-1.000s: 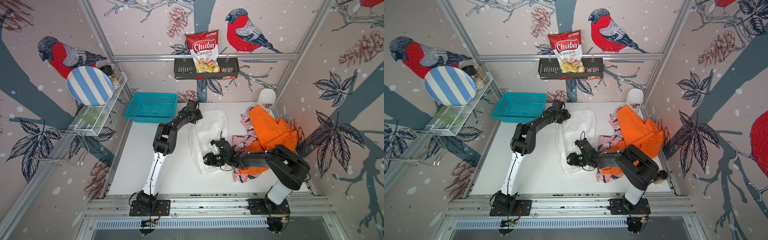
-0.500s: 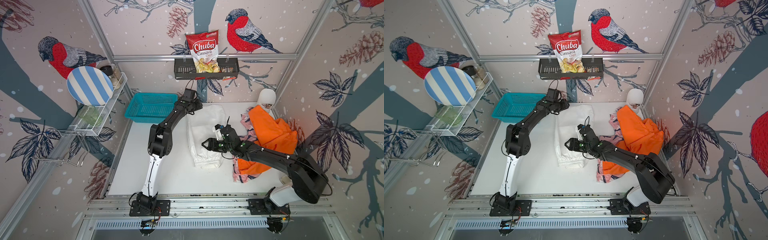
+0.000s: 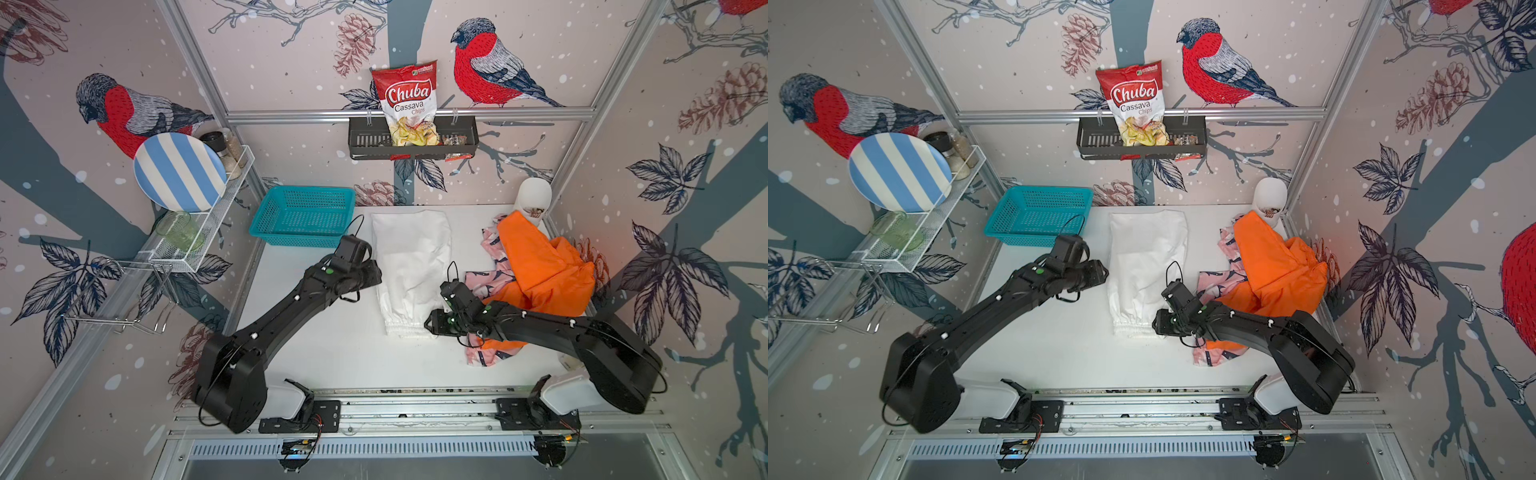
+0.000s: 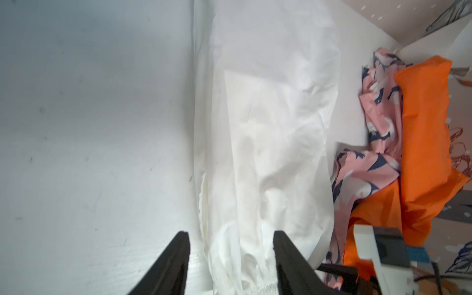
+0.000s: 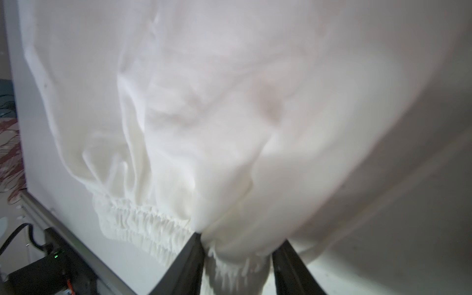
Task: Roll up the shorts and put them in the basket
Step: Adjust the shorts at the center of the board, then roll the shorts at the center of the board.
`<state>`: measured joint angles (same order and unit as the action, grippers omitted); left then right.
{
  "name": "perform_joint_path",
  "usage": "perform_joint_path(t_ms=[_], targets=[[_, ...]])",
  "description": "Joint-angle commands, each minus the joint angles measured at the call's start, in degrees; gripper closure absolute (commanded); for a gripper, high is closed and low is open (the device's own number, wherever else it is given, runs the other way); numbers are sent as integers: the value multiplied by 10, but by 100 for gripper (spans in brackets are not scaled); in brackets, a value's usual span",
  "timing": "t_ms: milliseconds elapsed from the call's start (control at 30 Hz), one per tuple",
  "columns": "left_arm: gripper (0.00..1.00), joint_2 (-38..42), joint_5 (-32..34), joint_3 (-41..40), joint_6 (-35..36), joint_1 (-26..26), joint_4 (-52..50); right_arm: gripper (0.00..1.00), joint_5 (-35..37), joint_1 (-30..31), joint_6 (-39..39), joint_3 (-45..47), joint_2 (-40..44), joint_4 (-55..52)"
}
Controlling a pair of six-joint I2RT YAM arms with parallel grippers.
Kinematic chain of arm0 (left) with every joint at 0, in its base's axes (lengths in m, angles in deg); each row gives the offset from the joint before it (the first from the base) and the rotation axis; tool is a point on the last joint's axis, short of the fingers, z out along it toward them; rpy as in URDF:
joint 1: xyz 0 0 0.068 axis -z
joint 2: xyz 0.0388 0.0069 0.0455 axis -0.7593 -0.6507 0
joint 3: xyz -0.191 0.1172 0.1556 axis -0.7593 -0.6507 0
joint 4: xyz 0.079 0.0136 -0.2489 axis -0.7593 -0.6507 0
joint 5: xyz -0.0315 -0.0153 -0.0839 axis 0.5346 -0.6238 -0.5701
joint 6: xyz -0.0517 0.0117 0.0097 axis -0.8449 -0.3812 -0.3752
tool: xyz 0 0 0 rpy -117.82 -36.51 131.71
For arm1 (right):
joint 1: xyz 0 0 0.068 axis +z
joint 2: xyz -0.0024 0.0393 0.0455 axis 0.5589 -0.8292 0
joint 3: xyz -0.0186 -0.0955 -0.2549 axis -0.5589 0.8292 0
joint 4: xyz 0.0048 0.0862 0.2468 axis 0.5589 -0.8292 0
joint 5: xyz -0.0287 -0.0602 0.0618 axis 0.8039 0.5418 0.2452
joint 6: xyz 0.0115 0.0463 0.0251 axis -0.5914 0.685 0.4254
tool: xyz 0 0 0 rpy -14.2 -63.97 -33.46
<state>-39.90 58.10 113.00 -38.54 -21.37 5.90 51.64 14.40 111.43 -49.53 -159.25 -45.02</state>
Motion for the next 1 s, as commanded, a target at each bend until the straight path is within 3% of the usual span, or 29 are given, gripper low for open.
perform_joint_path(t_ms=[0, 100, 267, 533, 567, 700, 767, 967], targets=[[44, 42, -33, -83, -33, 4, 25, 54, -54, 10, 33, -6, -3, 76], [43, 68, -69, -153, -46, 8, 64, 53, -22, 3, 29, -15, 21, 30], [43, 71, -98, -210, -63, 23, 110, 41, 18, -8, 25, -26, 60, -58], [43, 14, -130, -210, -72, 45, 182, 38, -5, -15, -2, -37, 42, -99], [46, 1, -132, -204, -69, 48, 180, 39, -21, -16, -9, -38, 33, -93], [85, -4, -122, -182, -67, 60, 174, 43, -43, -21, -22, -45, 12, -91], [98, 10, -113, -159, -64, 62, 157, 44, -43, -22, -18, -37, 17, -84], [100, 31, -118, -87, -63, 70, 130, 46, -87, -25, 13, 10, 25, 5]])
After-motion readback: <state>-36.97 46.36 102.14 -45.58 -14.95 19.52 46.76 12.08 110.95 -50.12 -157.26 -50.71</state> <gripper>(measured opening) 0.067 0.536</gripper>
